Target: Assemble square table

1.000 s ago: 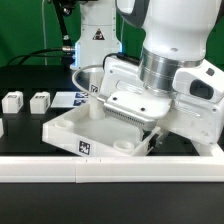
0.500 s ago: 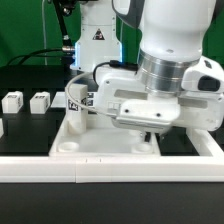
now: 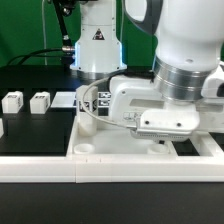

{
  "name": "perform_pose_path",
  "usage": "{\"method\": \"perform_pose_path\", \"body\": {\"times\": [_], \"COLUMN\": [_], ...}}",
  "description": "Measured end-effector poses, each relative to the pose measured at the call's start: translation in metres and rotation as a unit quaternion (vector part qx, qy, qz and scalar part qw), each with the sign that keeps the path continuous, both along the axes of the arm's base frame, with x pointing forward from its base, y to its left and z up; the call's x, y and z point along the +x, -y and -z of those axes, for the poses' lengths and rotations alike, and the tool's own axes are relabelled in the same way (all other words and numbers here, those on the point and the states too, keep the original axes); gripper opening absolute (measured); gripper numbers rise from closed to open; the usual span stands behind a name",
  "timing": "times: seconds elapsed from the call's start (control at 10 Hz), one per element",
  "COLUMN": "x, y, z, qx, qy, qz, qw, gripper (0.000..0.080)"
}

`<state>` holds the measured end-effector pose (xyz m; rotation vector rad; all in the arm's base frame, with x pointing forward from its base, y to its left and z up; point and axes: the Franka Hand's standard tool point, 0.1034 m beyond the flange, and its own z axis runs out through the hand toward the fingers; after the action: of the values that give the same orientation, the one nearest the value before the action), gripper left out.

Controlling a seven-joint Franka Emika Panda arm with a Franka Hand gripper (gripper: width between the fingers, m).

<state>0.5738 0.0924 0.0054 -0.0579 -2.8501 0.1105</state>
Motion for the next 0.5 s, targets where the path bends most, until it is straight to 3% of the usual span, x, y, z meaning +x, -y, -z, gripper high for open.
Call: {"method": "perform_pose_path", "body": {"times": [0.5], "x": [-0.0001], "y": [0.0036], "z": [0.0002], "qx": [0.0], "qy": [0.0], "qz": [0.004], "qw": [1.0], "gripper": [0.0054]}}
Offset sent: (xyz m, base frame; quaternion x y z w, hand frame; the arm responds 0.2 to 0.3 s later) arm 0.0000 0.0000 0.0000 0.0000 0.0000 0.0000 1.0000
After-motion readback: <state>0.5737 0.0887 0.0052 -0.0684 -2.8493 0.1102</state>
